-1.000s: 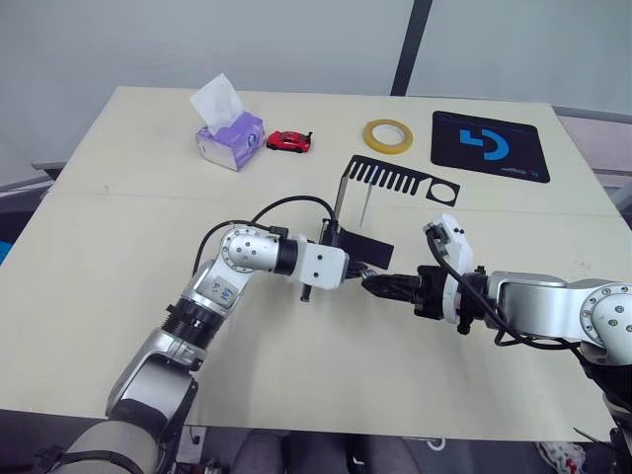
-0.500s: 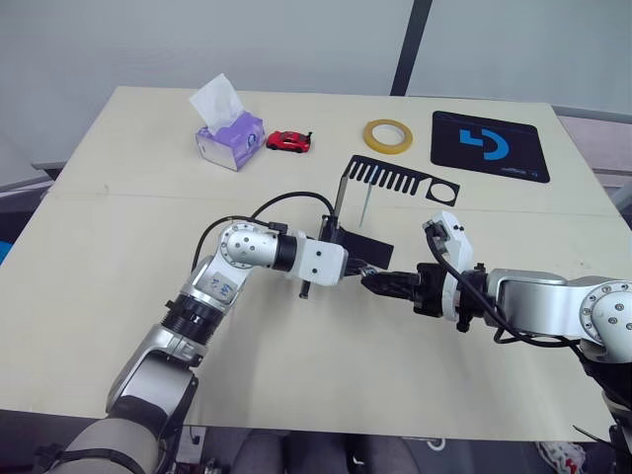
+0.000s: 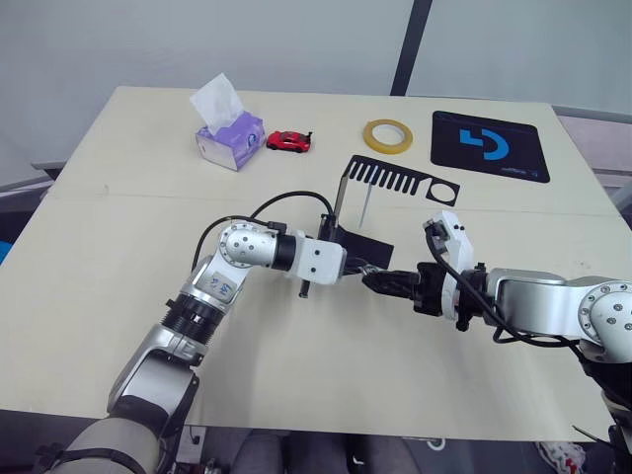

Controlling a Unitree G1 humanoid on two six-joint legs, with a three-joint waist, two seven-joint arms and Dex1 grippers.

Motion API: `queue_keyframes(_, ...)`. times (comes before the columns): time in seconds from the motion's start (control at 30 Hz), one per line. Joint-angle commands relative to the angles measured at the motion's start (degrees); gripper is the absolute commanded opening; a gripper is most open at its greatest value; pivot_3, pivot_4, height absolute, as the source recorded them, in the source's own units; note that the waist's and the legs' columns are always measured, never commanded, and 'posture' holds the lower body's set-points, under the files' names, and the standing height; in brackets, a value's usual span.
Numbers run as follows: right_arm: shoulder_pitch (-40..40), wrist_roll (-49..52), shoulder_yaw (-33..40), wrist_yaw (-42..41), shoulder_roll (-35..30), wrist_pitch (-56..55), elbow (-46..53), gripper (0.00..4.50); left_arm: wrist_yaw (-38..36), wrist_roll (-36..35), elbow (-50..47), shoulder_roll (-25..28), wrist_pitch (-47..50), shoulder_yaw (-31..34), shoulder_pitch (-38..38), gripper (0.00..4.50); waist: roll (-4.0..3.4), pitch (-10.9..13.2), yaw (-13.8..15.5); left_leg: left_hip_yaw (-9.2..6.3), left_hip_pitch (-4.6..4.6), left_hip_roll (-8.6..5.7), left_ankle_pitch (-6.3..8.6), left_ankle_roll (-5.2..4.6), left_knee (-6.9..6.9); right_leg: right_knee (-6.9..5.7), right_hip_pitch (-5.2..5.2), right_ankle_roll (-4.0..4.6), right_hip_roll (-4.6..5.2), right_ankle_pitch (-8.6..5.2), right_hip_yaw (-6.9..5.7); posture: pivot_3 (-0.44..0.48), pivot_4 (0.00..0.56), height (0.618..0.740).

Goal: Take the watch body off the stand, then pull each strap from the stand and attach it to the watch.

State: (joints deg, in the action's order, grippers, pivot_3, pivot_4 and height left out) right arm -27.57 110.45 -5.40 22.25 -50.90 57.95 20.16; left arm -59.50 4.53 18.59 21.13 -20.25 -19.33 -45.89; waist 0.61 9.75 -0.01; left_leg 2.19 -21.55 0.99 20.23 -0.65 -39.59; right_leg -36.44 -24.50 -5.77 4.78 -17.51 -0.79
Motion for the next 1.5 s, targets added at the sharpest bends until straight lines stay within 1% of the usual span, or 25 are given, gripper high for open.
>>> queue_keyframes(0.03, -0.7, 2.4, -0.1, 0.2, 0.5, -1.1, 2.2, 1.59, 0.5, -1.4, -1.2, -0.6, -1.4, 0.8, -1.4, 0.08, 0.0, 0.0, 0.0, 0.0, 0.0, 0.0, 0.0, 0.0, 0.0, 0.0, 0.0, 0.0, 0.0, 0.0, 0.0, 0.0, 0.15, 0.738)
queue_keyframes(0.77, -0.4, 2.5, -0.8, 0.5, 0.2, -1.8, 3.1, 1.59, 0.8, -1.4, -1.6, -1.6, -1.0, 0.6, -1.5, 0.08, 0.0, 0.0, 0.0, -0.01, 0.0, 0.0, 0.0, 0.0, 0.0, 0.0, 0.0, 0.0, 0.0, 0.0, 0.0, 0.0, 0.15, 0.738)
queue_keyframes(0.97, 0.1, 0.3, -0.2, -0.7, -0.9, -1.0, 3.3, 1.59, 0.4, -1.8, -2.6, -0.8, 0.8, 1.2, -1.0, 0.08, 0.0, 0.0, 0.0, -0.01, 0.0, 0.0, 0.0, 0.0, 0.0, 0.0, 0.0, 0.0, 0.01, 0.0, 0.0, 0.0, 0.15, 0.738)
queue_keyframes(1.07, -0.6, -5.0, 0.4, -4.3, -2.2, 0.9, 4.2, 1.59, -2.3, -5.0, -4.6, 0.8, 4.0, 2.4, -0.6, 1.11, 0.0, 0.0, 0.0, -0.02, -0.02, 0.01, 0.0, 0.0, 0.0, 0.02, 0.0, 0.0, 0.0, 0.0, -0.01, 0.0, 0.15, 0.738)
queue_keyframes(1.1, -0.9, -7.4, 0.5, -6.1, -2.7, 1.6, 4.8, 1.59, -3.1, -5.9, -5.5, 1.4, 5.2, 2.6, -0.3, 1.58, 0.0, 0.0, -0.1, -0.02, -0.03, 0.01, 0.0, 0.0, 0.0, 0.02, -0.01, 0.0, 0.0, 0.0, -0.01, 0.0, 0.15, 0.738)
queue_keyframes(1.13, -1.5, -11.5, 0.4, -9.0, -3.6, 2.4, 6.2, 1.59, -5.2, -8.3, -7.3, 2.7, 8.9, 3.3, 0.1, 2.13, 0.0, 0.0, -0.1, -0.02, -0.03, 0.02, 0.0, 0.0, 0.01, 0.03, -0.01, 0.0, 0.0, 0.0, 0.0, 0.0, 0.15, 0.738)
queue_keyframes(1.2, -2.1, -17.3, 0.4, -13.4, -4.7, 3.3, 7.9, 1.59, -7.9, -11.5, -9.8, 4.6, 13.9, 4.1, 0.7, 2.99, -0.01, 0.0, -0.2, -0.02, -0.05, 0.02, 0.0, 0.0, 0.02, 0.04, -0.03, 0.0, -0.01, 0.0, 0.02, 0.0, 0.15, 0.738)
queue_keyframes(1.3, -1.5, -30.3, -1.1, -24.3, -8.0, 2.3, 13.4, 1.59, -16.6, -20.4, -14.4, 9.4, 23.7, 5.6, 1.9, 4.46, -0.05, 0.0, -0.2, -0.03, -0.05, 0.05, 0.0, 0.0, 0.02, 0.04, -0.04, 0.01, -0.07, -0.01, 0.02, 0.0, 0.15, 0.738)
queue_keyframes(1.4, 0.3, -41.3, -2.1, -34.0, -10.0, -1.4, 17.2, 1.59, -20.8, -26.4, -16.8, 11.5, 30.0, 7.3, 2.0, 4.49, -0.06, 0.0, -0.1, -0.08, -0.06, 0.04, 0.0, 0.0, 0.03, 0.08, -0.03, 0.02, -0.12, -0.01, -0.01, 0.0, 0.15, 0.738)
queue_keyframes(1.5, 3.4, -54.2, -4.0, -45.1, -13.0, -9.2, 21.7, 1.59, -21.6, -30.4, -17.9, 12.2, 37.0, 8.9, 1.2, 4.49, -0.06, 0.0, 0.3, -0.12, -0.07, -0.07, 0.02, -0.03, 0.03, 0.08, -0.02, 0.02, -0.2, -0.01, -0.05, 0.0, 0.15, 0.738)
